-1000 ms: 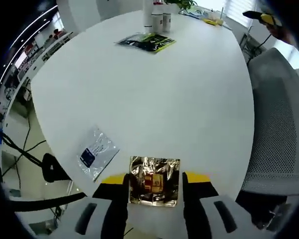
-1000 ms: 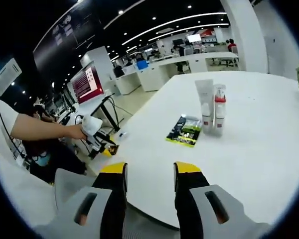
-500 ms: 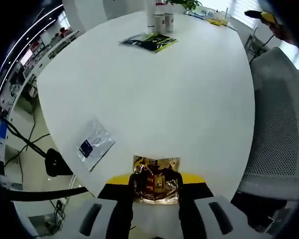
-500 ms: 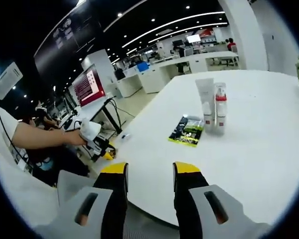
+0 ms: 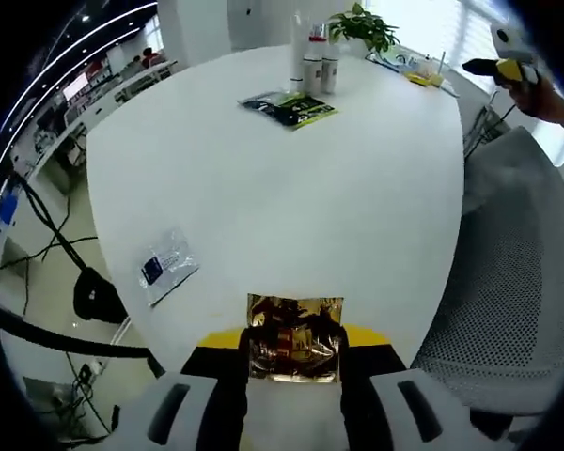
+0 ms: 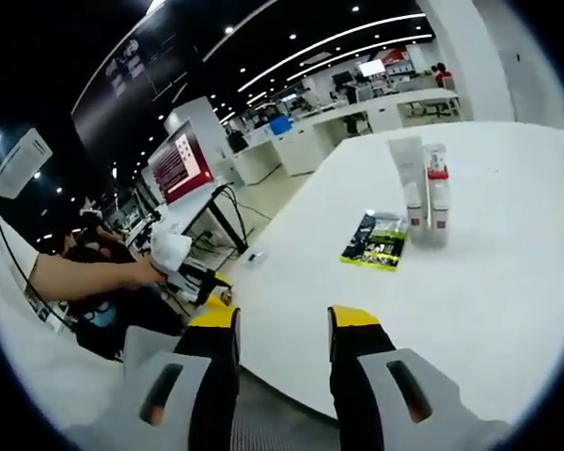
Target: Arrange the skincare products in the storage area until every visible bottle or jar stands upright without overlapping.
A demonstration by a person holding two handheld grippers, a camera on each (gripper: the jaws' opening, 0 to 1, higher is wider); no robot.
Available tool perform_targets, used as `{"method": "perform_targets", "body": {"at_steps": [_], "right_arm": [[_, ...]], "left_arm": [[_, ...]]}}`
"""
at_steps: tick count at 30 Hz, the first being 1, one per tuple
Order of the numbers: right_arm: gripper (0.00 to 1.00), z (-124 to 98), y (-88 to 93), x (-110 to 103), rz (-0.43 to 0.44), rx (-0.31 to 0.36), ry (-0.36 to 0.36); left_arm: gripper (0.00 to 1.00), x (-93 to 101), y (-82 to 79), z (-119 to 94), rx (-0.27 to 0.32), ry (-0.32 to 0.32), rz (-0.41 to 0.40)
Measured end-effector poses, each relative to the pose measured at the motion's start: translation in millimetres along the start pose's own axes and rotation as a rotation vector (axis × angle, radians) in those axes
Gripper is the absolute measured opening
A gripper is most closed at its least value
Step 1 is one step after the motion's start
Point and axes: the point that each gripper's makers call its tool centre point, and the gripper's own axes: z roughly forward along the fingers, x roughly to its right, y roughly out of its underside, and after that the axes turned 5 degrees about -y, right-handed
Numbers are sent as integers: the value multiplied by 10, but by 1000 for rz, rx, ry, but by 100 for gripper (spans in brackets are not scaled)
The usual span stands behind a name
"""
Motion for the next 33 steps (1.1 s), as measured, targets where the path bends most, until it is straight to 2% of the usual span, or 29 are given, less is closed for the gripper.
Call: {"method": "perform_targets", "body": {"at_steps": [4, 5, 7, 16, 21, 26, 31, 33], "right_arm": [[34, 63, 55, -61, 14, -10, -23], [34, 80, 67, -80, 15, -13, -28], [34, 111, 86, -122, 20, -20, -43], [33, 266, 153, -332, 68, -41, -122], [32, 314, 191, -412, 93, -57, -150], [31, 368, 321, -444, 114, -103, -160], [24, 393, 436, -510, 175, -142, -189], [20, 395, 467, -523, 186, -152, -199]], "left_arm": [[38, 182, -282, -150, 113, -14, -38], [38, 298, -383, -210, 147, 1, -36], [38, 436, -541, -296, 195, -12, -1], [39, 1216, -1006, -528, 317, 31, 82], [39, 1484, -1110, -594, 335, 38, 170], [39, 1713, -1206, -651, 347, 50, 267], [39, 1908, -1246, -685, 342, 54, 368], [39, 1948, -1261, -692, 340, 56, 365]]}}
